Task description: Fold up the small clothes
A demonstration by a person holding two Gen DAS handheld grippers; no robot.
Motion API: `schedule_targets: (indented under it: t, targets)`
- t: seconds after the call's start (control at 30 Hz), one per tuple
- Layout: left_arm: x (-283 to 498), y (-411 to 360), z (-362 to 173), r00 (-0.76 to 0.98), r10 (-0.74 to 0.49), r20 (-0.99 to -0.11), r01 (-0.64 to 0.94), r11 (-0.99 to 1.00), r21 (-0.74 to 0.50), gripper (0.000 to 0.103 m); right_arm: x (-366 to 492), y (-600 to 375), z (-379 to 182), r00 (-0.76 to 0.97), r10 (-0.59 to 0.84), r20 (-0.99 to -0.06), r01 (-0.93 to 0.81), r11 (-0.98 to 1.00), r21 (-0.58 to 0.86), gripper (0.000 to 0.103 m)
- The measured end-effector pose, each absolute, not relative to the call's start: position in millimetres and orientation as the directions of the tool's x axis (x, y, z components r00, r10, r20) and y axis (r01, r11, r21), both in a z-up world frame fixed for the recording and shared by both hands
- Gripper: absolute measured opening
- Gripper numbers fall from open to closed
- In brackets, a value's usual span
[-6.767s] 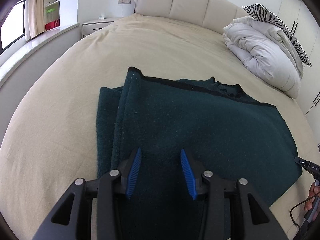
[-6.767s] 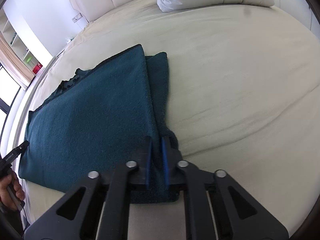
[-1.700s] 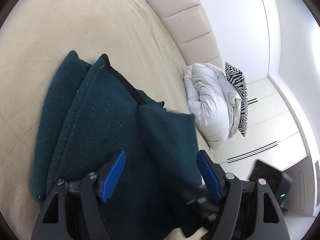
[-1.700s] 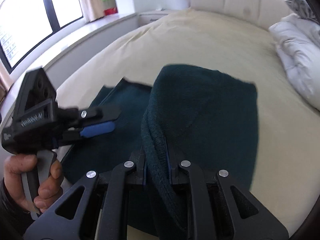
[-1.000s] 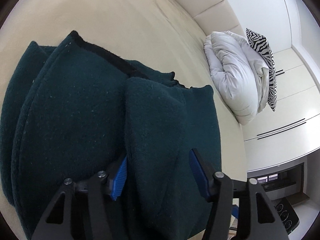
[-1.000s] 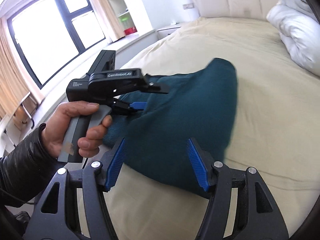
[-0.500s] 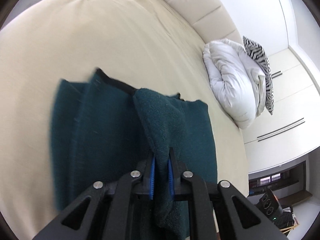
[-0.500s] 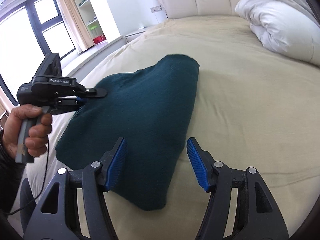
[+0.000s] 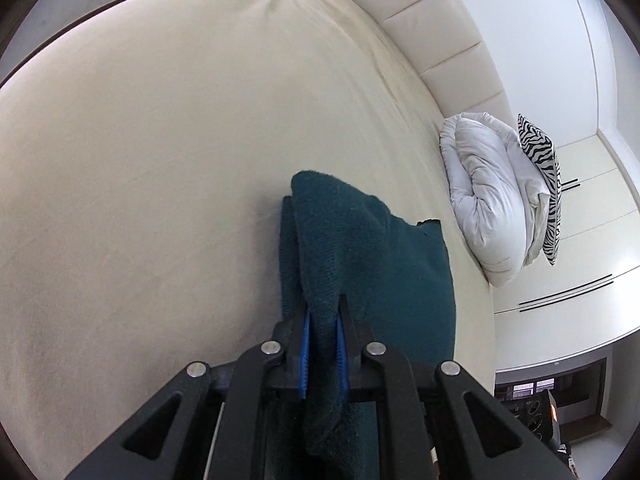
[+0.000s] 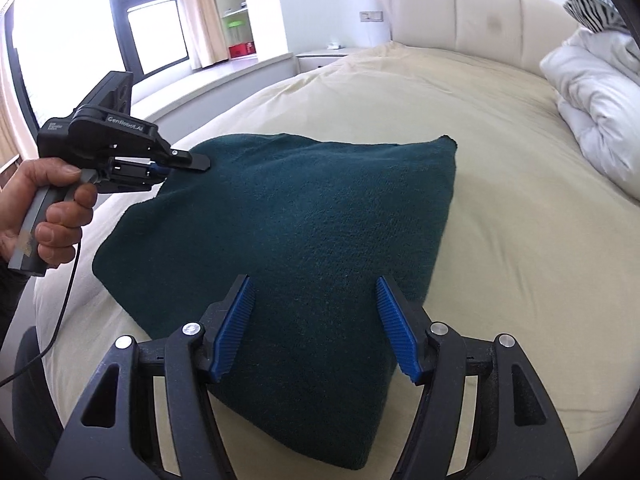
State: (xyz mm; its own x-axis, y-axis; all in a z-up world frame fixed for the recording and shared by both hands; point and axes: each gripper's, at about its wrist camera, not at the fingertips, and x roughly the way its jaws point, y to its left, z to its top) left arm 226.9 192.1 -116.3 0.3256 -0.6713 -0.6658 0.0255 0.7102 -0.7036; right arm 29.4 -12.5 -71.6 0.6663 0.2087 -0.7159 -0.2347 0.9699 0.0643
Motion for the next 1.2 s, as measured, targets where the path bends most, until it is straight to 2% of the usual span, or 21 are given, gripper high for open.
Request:
schedule_targets:
  t: [0.27,0.37,0.5,0.57,0.63,0.7,0.8,0.93,1.0,1.03,1.1,1.13,1.2]
  targets:
    - [222,186,-127,0.337,-0.669,-0.663,0.023,0.709,-0.704,0.017,26,-14,-94,0.673,0.124,-0.729,-0.222,0.974,-0.039,0.063]
    - [219,183,-123,0.337,-0.666,-0.665,0.038,0.716,-0.697,0.017,27,-25,-96,0.655,0.113,-0.747,-0.197,0.980,-0.025,0.063]
    - [217,182,-121,0.339,-0.653,-0.677,0.038,0.728,-0.684,0.024,27,-39,-103,0.619,0.122,-0.776,-0.158,0.987,0.029,0.063]
    - [215,187,-115,0.358,-0.630,-0.690,0.017,0.743,-0.669,0.025,26,-46,-107,0.598,0.148,-0.788,-0.138,0.987,0.081,0.064]
    - [207,196,-97,0.425,-0.541,-0.726,-0.012,0.799,-0.602,0.034,24,-51,-107,0.572,0.182,-0.800,-0.124,0.983,0.135,0.065]
    - [196,196,-75,0.497,-0.465,-0.732,0.016,0.849,-0.528,0.037,17,-59,-95,0.572,0.226,-0.789,-0.111,0.974,0.199,0.063]
    - [181,164,-50,0.543,-0.416,-0.729,0.132,0.900,-0.415,0.039,14,-81,-69,0.638,0.292,-0.713,-0.084,0.946,0.313,0.063]
    - [172,110,-60,0.545,-0.354,-0.760,0.267,0.933,-0.243,0.043,35,-96,-52,0.595,0.572,-0.565,-0.161,0.773,0.613,0.063]
    - [181,101,-83,0.516,-0.312,-0.798,0.256,0.945,-0.204,0.043,45,-90,-70,0.498,0.713,-0.494,-0.191,0.645,0.740,0.064]
    - [185,102,-97,0.505,-0.297,-0.810,0.251,0.949,-0.191,0.043,48,-84,-81,0.451,0.745,-0.492,-0.192,0.619,0.762,0.064]
    - [185,105,-101,0.519,-0.313,-0.795,0.271,0.943,-0.194,0.043,53,-76,-119,0.377,0.734,-0.566,-0.141,0.649,0.748,0.060]
    - [185,107,-101,0.518,-0.317,-0.794,0.283,0.940,-0.191,0.043,51,-80,-132,0.371,0.748,-0.550,-0.129,0.629,0.767,0.054]
    - [187,107,-102,0.511,-0.321,-0.797,0.301,0.936,-0.184,0.044,42,-97,-141,0.404,0.787,-0.467,-0.141,0.558,0.818,0.051]
